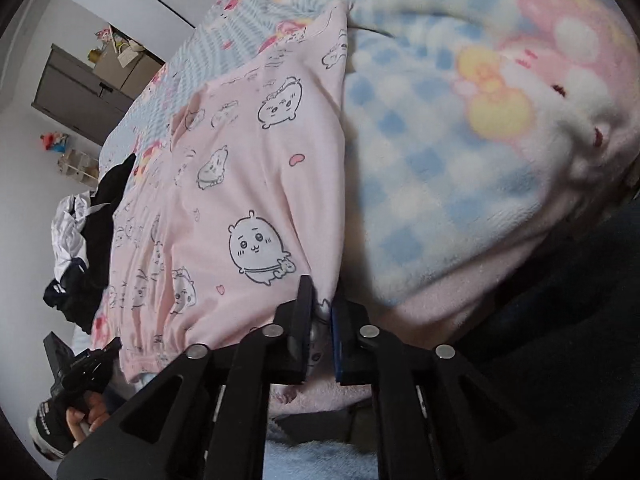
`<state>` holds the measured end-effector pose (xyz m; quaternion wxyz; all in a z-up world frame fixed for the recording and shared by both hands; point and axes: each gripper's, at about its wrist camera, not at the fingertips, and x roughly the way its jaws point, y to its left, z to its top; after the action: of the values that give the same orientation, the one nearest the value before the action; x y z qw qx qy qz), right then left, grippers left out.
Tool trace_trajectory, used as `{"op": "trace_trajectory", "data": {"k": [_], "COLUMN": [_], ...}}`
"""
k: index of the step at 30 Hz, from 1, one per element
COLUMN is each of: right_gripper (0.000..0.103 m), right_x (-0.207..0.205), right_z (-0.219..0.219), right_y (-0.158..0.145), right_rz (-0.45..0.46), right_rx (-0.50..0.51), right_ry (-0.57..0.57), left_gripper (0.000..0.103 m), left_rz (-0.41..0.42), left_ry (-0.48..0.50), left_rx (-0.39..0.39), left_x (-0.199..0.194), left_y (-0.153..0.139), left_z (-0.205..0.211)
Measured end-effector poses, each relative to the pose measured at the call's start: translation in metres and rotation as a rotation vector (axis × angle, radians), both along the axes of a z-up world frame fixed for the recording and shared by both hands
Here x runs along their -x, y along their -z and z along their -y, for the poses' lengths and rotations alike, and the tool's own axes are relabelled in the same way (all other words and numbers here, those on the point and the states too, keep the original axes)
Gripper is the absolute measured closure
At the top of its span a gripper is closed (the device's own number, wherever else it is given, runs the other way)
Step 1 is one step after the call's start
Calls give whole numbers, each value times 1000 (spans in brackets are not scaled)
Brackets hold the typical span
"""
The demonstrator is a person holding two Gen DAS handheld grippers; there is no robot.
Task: Fold clothes
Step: 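Release the waistband and lower both open grippers onto the pink garment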
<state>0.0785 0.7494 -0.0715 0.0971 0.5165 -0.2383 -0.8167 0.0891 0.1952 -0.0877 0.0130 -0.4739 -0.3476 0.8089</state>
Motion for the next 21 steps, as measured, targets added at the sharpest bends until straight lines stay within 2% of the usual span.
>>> {"op": "trace_trajectory", "data": {"k": [2,4,6,8,13,15,16,18,21], "right_gripper": [76,73,73,73,73,69,68,68,72], "right_x": [-4,-7,-14,-16,-1,-4,-2,5,7], "right_z": [-6,-13,-20,-16,56,82,98,120,124], "right_y": [-10,-20,-34,-52,-76,-75,-66,-42,3], "right_rz": [-30,-59,-106,-173,-242,-270,-254,-175,11], "right_rx": [-1,-1,-33,-48,-124,-160,-184,-227,-304], "right_ry": [28,57,112,122,-138,-214,-257,-304,-325], "left_gripper": [91,87,72,66,66,66,66,65,65], "left_rz": [-42,-113,-164,-214,-164,-72,-15,40,58], "left_ry": [-25,-28,63,155,394,426,441,451,437], "left_rx": [70,141,156,172,286,323,348,359,290], "left_x": [-4,-6,3,13,44,52,52,44,29], "left_y": [-17,-39,-50,-61,-43,-24,-13,0,0], "left_z": [-2,-9,-27,-45,-123,-139,-142,-136,-115]}}
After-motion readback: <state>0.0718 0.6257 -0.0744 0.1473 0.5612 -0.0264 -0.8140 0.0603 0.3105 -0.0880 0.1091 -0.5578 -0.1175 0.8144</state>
